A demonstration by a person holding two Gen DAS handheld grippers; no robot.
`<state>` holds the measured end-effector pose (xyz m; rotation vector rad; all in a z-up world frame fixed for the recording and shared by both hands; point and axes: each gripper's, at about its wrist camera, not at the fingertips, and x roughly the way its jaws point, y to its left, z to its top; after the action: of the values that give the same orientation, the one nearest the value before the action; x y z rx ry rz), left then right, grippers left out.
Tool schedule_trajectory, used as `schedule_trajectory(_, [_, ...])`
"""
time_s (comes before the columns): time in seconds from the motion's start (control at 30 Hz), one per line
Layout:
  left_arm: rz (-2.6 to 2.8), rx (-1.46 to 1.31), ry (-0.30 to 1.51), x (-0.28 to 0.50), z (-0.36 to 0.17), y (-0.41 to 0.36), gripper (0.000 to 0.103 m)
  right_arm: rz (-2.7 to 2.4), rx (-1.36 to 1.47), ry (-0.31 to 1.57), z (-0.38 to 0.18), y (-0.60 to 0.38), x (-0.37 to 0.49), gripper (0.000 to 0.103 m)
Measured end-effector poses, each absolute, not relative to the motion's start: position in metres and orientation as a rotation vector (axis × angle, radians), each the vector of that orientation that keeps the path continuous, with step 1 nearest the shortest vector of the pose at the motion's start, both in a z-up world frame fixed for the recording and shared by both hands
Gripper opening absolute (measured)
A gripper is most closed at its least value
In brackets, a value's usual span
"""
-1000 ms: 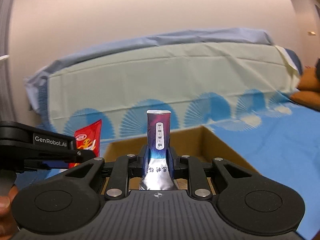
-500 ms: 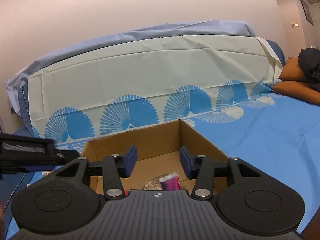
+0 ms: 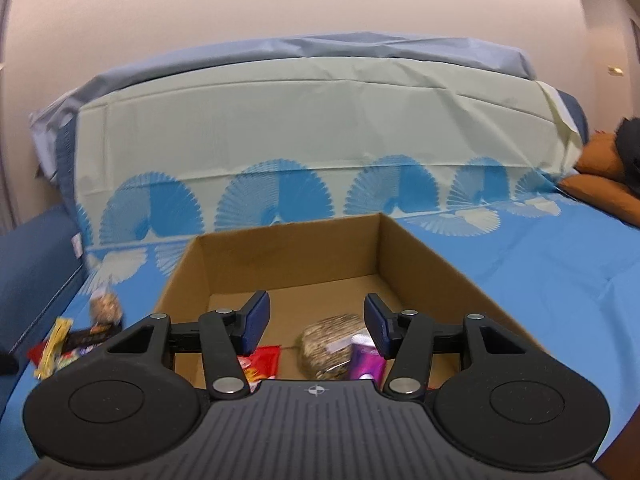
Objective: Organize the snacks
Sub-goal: 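Open the right tool to drop the purple tube while the left tool releases the red packet into the box, then move both tools back over the snack pile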
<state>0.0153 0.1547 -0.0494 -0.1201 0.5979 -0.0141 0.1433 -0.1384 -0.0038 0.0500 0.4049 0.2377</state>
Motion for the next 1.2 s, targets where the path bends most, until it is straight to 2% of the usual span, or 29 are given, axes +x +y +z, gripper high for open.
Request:
schedule_trajectory(0.07, [-0.001, -0.203, 0.629, 0.002, -0.069, 0.172, 0.022, 0.264, 0.028, 0.403, -0.005, -0.131, 0.136, 0.054])
schedule_trajectory(0.13, [-0.003, -0.266, 0.564, -0.004, -0.062, 0.183, 0.022, 0.301, 0.006, 0.411, -0.007, -0.121, 0.129, 0.054])
schedule_trajectory(0.23, [-0.003, -0.305, 0.568, -0.002, -0.066, 0.188, 0.022, 0.35, -0.032, 0.406, -0.009, -0.105, 0.118, 0.053])
schedule_trajectory(0.47, [-0.021, -0.389, 0.494, -0.01, -0.064, 0.202, 0.022, 0.529, -0.127, 0.308, -0.009, -0.067, 0.083, 0.034])
schedule_trajectory(0.73, [0.064, -0.494, 0.422, -0.025, -0.062, 0.228, 0.023, 0.691, -0.198, 0.33, -0.003, -0.016, 0.077, 0.034])
schedule_trajectory(0.8, [0.094, -0.514, 0.401, -0.03, -0.061, 0.234, 0.023, 0.722, -0.206, 0.351, 0.002, -0.001, 0.084, 0.038])
schedule_trajectory(0.9, [0.139, -0.551, 0.384, -0.033, -0.062, 0.242, 0.024, 0.745, -0.225, 0.425, 0.001, 0.027, 0.101, 0.052])
schedule_trajectory(0.97, [0.162, -0.576, 0.373, -0.036, -0.063, 0.248, 0.026, 0.756, -0.244, 0.485, -0.007, 0.049, 0.115, 0.07])
schedule_trajectory(1.03, [0.175, -0.597, 0.367, -0.038, -0.063, 0.251, 0.027, 0.784, -0.242, 0.568, -0.019, 0.07, 0.131, 0.077])
schedule_trajectory(1.2, [0.182, -0.594, 0.371, -0.039, -0.063, 0.253, 0.03, 0.749, -0.276, 0.718, -0.057, 0.113, 0.164, 0.079])
